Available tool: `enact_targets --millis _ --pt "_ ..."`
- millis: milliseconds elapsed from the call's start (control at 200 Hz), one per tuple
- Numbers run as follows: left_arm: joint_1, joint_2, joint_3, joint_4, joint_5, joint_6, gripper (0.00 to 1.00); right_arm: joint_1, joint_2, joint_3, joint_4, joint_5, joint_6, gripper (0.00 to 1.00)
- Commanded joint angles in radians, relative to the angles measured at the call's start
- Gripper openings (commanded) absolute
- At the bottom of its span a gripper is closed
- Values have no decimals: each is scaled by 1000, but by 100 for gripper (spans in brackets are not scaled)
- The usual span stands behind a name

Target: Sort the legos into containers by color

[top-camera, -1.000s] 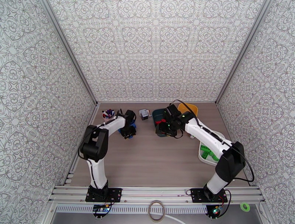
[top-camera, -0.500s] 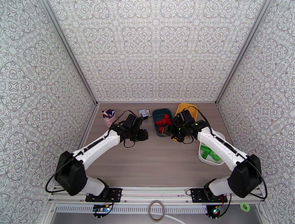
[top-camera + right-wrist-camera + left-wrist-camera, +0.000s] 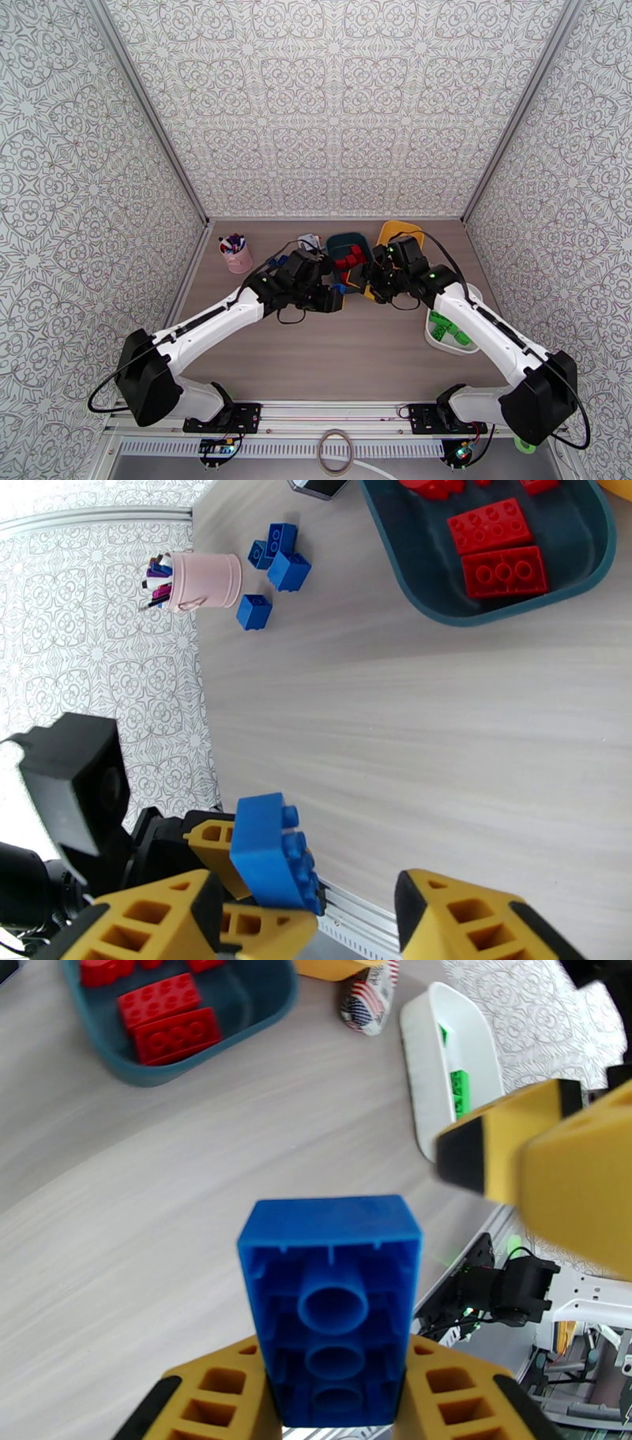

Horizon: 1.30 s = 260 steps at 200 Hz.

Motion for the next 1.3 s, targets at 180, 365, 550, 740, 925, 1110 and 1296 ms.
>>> enact_targets --millis 180,365,550,740,925,1110,1296 --pt "-37 7 39 44 46 -16 30 -2 -13 -30 49 -57 15 56" --pt "-38 25 57 43 61 -17 30 -1 -25 -60 70 -74 47 53" --pt "-39 40 68 50 76 -18 30 8 -37 -85 82 -80 55 49" --pt "-36 59 84 49 82 -19 31 20 -34 -91 100 -91 64 41" --pt "-27 76 101 51 88 -27 37 20 -19 -85 116 -101 72 28" --pt "-13 64 107 36 66 -29 71 1 12 -49 83 -79 48 19" --pt "26 7 101 -23 21 -15 86 -108 68 -12 26 -76 -27 16"
